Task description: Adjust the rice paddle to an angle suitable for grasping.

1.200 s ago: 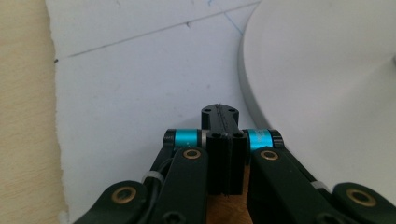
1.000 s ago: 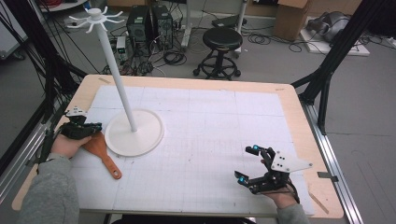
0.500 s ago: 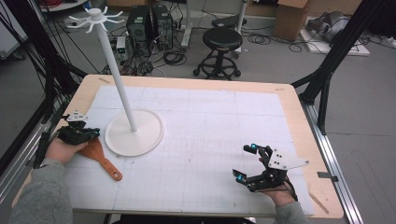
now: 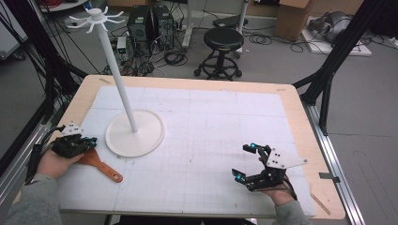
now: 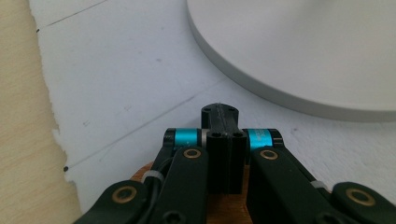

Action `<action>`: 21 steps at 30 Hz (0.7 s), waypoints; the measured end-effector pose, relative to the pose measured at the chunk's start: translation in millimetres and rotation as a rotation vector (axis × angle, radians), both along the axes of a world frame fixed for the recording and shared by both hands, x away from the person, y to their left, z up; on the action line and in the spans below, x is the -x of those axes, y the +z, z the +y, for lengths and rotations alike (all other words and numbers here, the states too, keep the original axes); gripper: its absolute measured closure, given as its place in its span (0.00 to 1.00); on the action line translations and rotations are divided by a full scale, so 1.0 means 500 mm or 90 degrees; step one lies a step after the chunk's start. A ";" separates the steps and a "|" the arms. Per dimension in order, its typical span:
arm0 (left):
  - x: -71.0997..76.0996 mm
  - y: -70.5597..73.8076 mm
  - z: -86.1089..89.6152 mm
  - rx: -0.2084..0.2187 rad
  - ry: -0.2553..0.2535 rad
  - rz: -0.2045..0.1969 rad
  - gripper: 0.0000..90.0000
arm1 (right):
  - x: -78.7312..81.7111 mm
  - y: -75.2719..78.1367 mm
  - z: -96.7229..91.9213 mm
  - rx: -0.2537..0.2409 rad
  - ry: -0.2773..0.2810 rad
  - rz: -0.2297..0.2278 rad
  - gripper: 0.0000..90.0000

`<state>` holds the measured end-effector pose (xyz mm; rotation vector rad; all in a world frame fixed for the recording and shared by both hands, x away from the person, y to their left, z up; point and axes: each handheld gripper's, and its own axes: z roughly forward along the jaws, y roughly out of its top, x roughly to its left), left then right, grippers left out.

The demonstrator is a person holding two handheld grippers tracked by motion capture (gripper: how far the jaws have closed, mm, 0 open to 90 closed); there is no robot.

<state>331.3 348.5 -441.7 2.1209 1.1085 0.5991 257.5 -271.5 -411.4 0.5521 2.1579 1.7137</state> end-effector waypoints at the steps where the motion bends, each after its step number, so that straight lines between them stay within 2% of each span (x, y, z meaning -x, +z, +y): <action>1: 0.004 0.001 0.000 -0.004 -0.004 0.002 1.00 | 0.000 0.001 0.001 0.001 0.000 -0.001 0.11; 3: 0.013 0.001 0.002 -0.004 -0.005 0.002 1.00 | -0.001 0.001 0.002 0.001 0.000 -0.004 0.11; 6: 0.022 0.001 0.007 0.035 0.017 0.022 1.00 | -0.001 0.000 0.004 0.004 0.004 0.002 0.11; 9: 0.035 0.001 0.008 0.048 0.021 0.029 1.00 | -0.002 0.000 0.004 0.001 0.007 0.007 0.11; 10: 0.040 -0.001 0.006 0.055 0.023 0.029 1.00 | -0.004 0.000 0.003 -0.004 0.005 0.005 0.11; 11: 0.044 -0.001 0.007 0.050 0.018 0.027 1.00 | -0.004 0.001 0.001 -0.006 0.001 0.004 0.11; 14: 0.060 -0.003 0.005 0.056 0.017 0.019 1.00 | -0.005 0.002 -0.001 -0.014 -0.003 0.002 0.11; 21: 0.097 -0.009 0.005 0.064 0.012 0.001 1.00 | -0.004 0.001 0.009 0.000 0.006 0.009 0.11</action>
